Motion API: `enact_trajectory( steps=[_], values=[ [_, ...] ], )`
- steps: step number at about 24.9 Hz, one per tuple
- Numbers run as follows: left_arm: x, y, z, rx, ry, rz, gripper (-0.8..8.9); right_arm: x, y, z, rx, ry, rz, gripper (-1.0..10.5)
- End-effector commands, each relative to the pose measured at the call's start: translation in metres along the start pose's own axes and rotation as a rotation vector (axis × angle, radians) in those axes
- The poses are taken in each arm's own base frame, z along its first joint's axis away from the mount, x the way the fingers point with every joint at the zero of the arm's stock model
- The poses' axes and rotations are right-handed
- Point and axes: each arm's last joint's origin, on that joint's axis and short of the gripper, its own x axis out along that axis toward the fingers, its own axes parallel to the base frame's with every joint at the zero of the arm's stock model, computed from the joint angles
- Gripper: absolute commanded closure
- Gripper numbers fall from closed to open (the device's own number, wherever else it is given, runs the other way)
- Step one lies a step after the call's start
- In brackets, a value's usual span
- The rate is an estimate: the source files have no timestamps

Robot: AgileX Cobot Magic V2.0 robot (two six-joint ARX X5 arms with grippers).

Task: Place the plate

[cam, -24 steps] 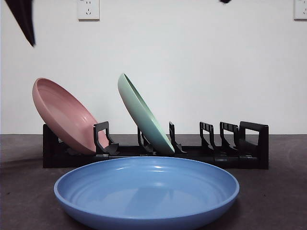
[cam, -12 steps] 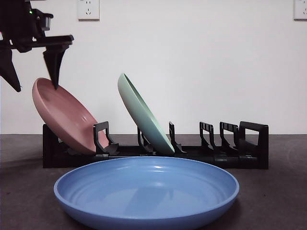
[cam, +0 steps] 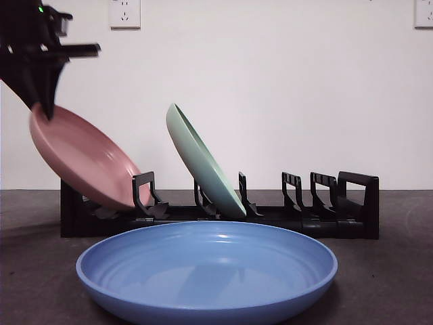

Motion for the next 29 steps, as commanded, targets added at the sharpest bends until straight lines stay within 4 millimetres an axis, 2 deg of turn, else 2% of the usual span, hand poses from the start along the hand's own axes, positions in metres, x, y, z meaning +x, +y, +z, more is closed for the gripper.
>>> enact_trajectory(
  steps=[1, 4, 9, 12, 15, 20, 29],
  values=[
    [-0.039, 0.0, 0.008, 0.03, -0.065, -0.028, 8.06, -0.008, -0.001, 0.002, 0.017, -0.031, 0.006, 7.0],
    [-0.074, 0.005, -0.002, 0.064, -0.069, -0.027, 8.06, -0.013, -0.007, 0.0, 0.035, -0.052, 0.004, 7.0],
    [-0.123, 0.018, -0.034, 0.08, -0.063, -0.026, 8.06, -0.027, -0.019, -0.005, 0.073, -0.105, -0.01, 7.0],
    [-0.135, 0.022, -0.048, 0.083, -0.047, -0.025, 8.06, -0.032, -0.022, -0.007, 0.083, -0.13, -0.018, 7.0],
    [-0.139, 0.02, -0.062, 0.099, -0.033, -0.056, 8.06, -0.037, -0.026, -0.01, 0.092, -0.151, -0.026, 7.0],
    [-0.118, 0.011, -0.091, 0.102, 0.023, -0.169, 8.06, -0.043, -0.029, -0.012, 0.102, -0.173, -0.018, 7.0],
    [-0.035, -0.02, -0.146, 0.047, 0.175, -0.331, 8.07, -0.045, -0.03, -0.013, 0.105, -0.177, -0.015, 7.0]
  ],
)
